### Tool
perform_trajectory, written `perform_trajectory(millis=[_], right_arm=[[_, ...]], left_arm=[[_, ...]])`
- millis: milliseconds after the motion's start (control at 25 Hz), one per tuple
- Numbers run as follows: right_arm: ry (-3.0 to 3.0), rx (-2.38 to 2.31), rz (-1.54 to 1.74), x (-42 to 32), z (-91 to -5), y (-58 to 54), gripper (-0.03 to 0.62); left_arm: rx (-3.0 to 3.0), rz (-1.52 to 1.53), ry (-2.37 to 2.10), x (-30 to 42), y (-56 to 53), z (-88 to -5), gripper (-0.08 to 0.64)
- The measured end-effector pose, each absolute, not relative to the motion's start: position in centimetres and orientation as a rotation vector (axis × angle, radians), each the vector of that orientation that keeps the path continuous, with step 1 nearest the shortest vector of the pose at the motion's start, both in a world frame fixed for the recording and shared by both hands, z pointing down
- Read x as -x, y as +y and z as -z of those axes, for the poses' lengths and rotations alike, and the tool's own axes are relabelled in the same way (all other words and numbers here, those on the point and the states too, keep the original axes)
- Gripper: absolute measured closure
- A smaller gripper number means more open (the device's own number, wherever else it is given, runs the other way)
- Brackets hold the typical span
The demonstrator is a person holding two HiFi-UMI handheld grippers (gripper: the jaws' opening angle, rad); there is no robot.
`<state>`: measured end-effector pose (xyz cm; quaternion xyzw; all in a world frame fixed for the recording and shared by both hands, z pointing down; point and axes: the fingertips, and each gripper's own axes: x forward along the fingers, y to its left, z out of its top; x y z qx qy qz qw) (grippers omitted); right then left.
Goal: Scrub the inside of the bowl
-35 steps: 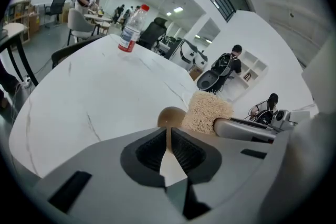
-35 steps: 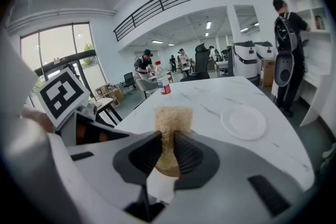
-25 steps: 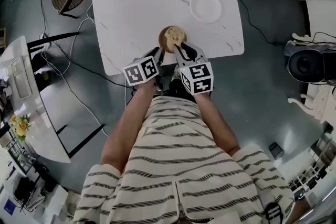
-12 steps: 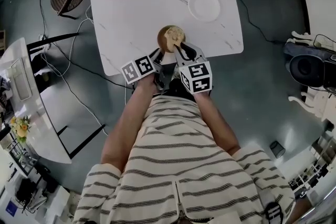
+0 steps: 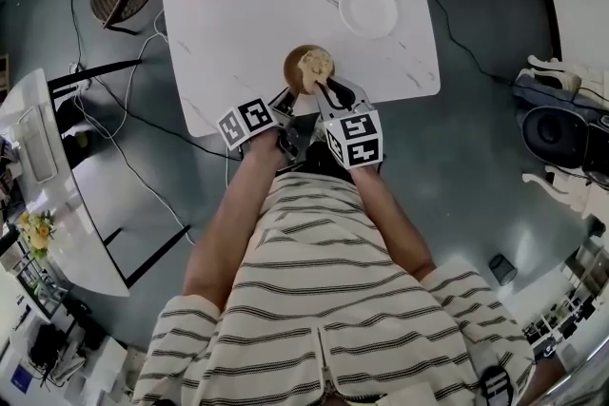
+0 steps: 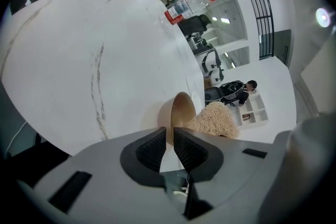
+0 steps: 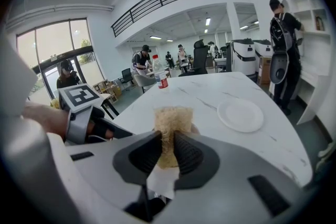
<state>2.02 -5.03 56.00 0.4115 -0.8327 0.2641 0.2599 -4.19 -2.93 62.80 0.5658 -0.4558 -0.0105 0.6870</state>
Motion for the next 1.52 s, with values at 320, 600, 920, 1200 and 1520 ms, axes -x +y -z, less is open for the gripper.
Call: perform_trajectory(millis=[320,600,920,1200,1520], right_arm=[[-2.244,-1.111,-0.717,-2.4,-56.3,-5.0,0.520],[-2.240,-1.106,-0.714,-2.4,-56.7,-4.9,0.520],[-2.230,-1.096,-0.710,-2.6,-57.2,-4.8,0.520],[-2.216,-1.095,-0.712,-2.6,-57.6,-4.8,0.520],[-2.183,-1.086,-0.710,-2.4,-58.5,-4.9,0.520]], left_arm=[[-1.234,0.062,-1.006,3.9,-3.1,-62.6,0.517],[-1.215,0.095,-1.007,4.1,-3.2,-62.9,0.532],[-1.207,0.119,-1.011,4.0,-3.2,-62.8,0.546],[-1.198,0.126,-1.012,4.1,-3.0,-62.9,0.549],[-1.194,0.125,-1.011,4.2,-2.6,-62.9,0.551]])
